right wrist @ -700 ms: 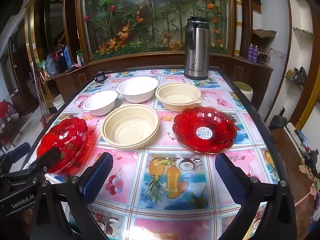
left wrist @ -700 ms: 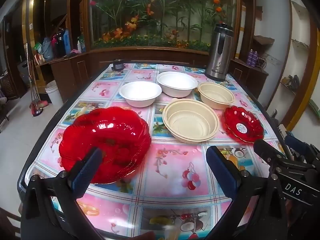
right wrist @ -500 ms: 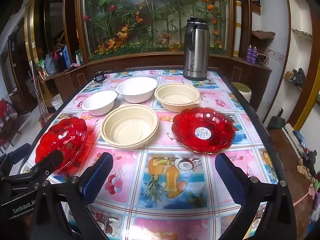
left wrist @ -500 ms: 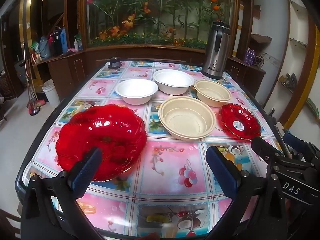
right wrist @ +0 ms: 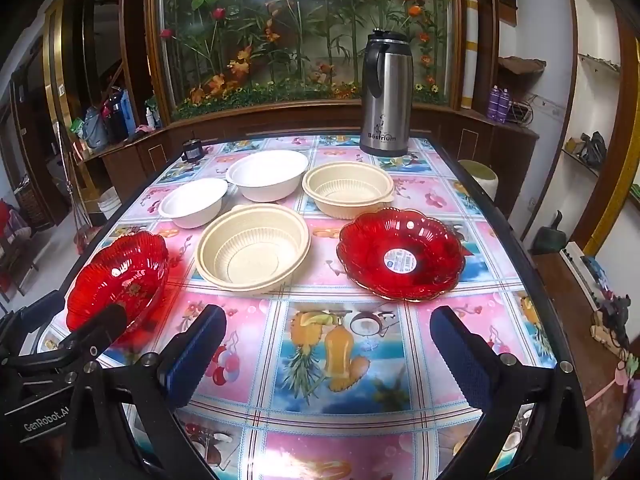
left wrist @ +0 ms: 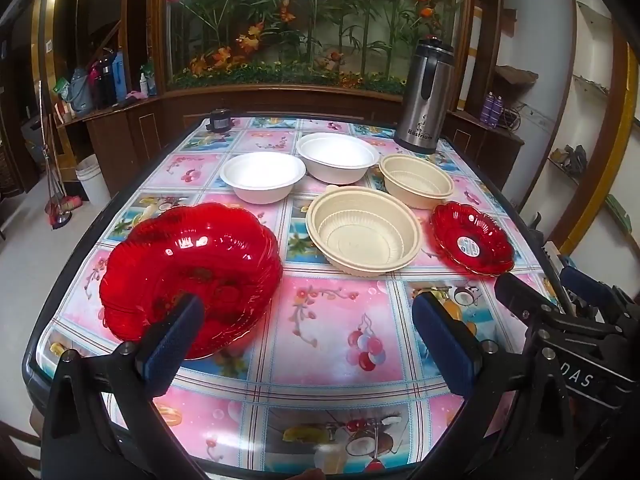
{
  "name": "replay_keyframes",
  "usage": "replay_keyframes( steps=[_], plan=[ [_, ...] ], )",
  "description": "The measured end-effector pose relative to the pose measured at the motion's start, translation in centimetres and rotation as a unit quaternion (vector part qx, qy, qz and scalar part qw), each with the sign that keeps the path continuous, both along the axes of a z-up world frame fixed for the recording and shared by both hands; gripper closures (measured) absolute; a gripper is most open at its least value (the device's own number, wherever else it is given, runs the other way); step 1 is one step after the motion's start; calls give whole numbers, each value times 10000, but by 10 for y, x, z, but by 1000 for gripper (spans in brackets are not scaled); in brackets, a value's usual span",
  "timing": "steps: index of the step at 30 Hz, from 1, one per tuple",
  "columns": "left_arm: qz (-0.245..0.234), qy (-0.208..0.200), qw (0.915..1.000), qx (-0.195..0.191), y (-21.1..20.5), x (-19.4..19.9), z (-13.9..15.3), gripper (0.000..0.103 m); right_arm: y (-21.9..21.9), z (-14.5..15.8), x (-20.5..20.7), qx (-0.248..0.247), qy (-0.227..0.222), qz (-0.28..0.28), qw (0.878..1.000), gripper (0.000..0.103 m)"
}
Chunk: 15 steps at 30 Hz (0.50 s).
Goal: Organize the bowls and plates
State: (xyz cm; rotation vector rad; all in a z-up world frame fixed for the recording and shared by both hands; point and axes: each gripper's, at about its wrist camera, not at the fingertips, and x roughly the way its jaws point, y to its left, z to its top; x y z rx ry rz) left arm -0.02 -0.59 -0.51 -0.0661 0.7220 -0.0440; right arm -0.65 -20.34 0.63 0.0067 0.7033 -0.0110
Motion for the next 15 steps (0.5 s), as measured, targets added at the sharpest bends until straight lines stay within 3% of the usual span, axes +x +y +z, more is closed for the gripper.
replay_keyframes(
  steps=[15],
  plan=[
    [-92,38,9999,-46,-3,0,-2,0,-1,-2,-1,7,46,-35,10000,0]
  ],
)
